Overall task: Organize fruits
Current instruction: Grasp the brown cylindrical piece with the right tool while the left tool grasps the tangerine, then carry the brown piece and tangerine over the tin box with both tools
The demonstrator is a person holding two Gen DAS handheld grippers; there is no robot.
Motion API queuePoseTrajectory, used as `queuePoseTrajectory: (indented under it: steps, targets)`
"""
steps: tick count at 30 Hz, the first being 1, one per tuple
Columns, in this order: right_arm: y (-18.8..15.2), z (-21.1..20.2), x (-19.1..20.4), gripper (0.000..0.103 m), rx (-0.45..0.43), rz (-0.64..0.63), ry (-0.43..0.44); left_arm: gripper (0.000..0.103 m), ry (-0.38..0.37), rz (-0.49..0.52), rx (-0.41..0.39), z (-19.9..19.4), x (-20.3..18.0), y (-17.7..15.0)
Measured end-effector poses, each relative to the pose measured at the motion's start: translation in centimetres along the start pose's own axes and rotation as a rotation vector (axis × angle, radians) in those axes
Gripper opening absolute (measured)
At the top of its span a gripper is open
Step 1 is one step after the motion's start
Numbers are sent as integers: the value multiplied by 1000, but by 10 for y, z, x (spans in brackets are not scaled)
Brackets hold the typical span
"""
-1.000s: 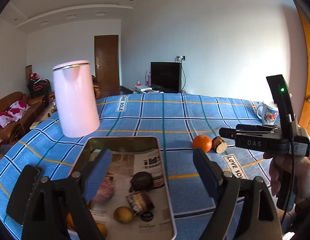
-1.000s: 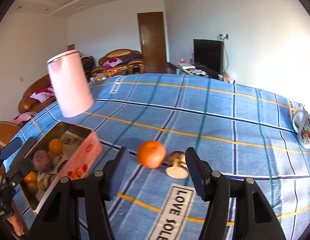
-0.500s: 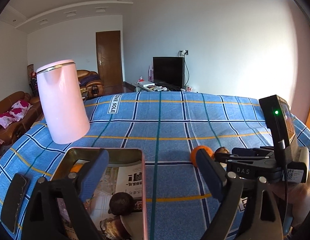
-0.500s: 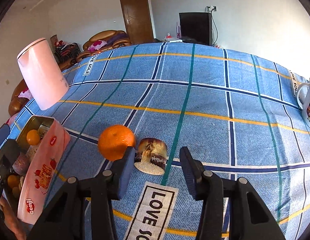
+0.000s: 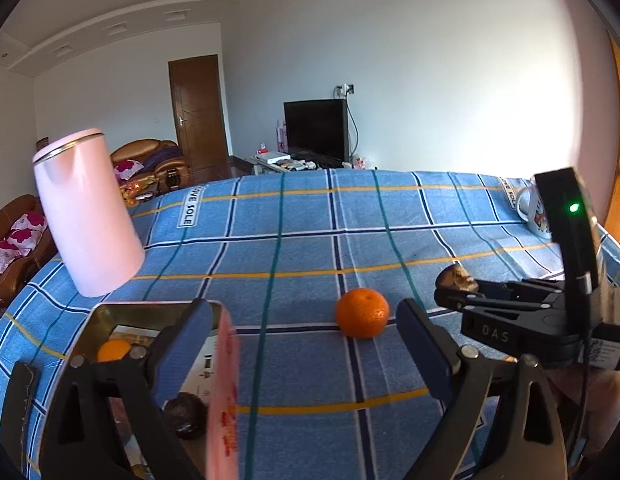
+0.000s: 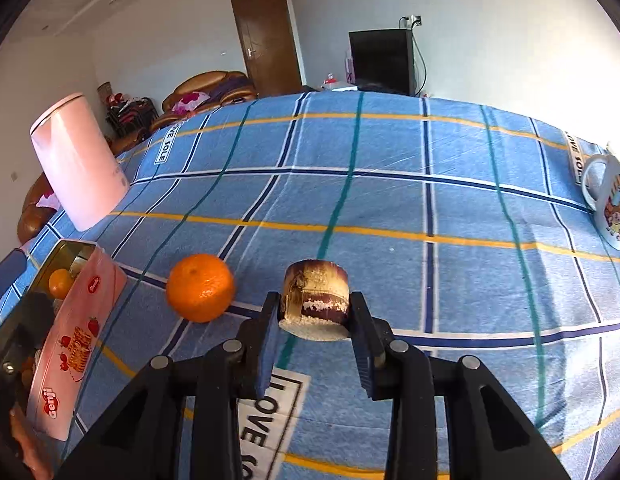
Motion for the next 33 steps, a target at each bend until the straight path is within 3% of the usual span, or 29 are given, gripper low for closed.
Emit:
queuePoseTrajectory:
  steps: [7,10,14,21,23,25,33]
  targets:
    - [2,-25,-30,35,-90,46,6,94,-17,53,102,48,-35,0]
    - [2,-30,-28,35,-101,35,11,89,-45,50,174,65,-38,-4]
    - [2,-30,-20,35,-107,28,36,87,-64,24,201,76,-36,-2]
    - [1,-36,-13,35,-142,-3,31,67,-123,2,319,102,-41,-6]
    - [1,-36,-13,35,-144,-5,32,54,-137,-10,342,106,-41,-7]
    - [2,-36,-13,35,-147,-5,33,48,-155,-29,334,105,-39,-7]
    - [1,-44,-14,35,-194,-2,27,48,-180,-41,252,79,-34,-6]
Point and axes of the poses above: each gripper's, at about its wrist camera, not at the fingertips, and z roughly the way its jaws point, x to its left, y to its top, the point moved 4 cm from there along z, roughly the way its jaws point
